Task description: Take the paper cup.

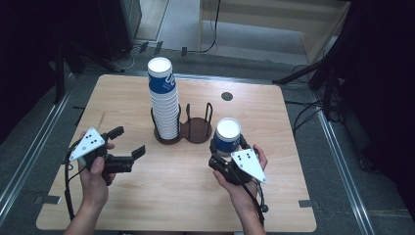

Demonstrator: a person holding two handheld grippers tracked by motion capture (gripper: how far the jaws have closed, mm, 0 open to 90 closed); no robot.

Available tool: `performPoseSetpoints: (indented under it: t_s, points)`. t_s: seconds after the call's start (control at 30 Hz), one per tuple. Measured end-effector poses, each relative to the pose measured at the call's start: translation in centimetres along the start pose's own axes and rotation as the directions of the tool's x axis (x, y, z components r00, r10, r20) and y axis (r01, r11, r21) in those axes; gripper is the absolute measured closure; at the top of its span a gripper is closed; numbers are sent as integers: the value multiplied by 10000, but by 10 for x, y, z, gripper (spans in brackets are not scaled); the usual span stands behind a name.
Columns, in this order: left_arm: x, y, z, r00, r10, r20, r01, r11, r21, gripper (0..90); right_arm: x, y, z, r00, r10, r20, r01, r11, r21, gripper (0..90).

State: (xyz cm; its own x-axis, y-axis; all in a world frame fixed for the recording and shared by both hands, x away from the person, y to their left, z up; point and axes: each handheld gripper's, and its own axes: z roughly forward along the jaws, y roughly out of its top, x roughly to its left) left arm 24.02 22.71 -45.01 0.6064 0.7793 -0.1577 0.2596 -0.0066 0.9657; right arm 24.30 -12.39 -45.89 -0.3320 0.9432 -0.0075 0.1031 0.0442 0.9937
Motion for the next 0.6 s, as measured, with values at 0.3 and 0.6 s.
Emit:
performPoseSetpoints:
  t_s: [0.3,0.6]
  points:
    - [-19,8,7,9963,189,841,-211,9994,263,12,13,-3,-1,9996,-37,-293,40,9999,99,182]
    - [-33,8,16,9893,279,1432,-351,9982,482,12,31,-10,1,9969,-300,-732,320,9992,258,182]
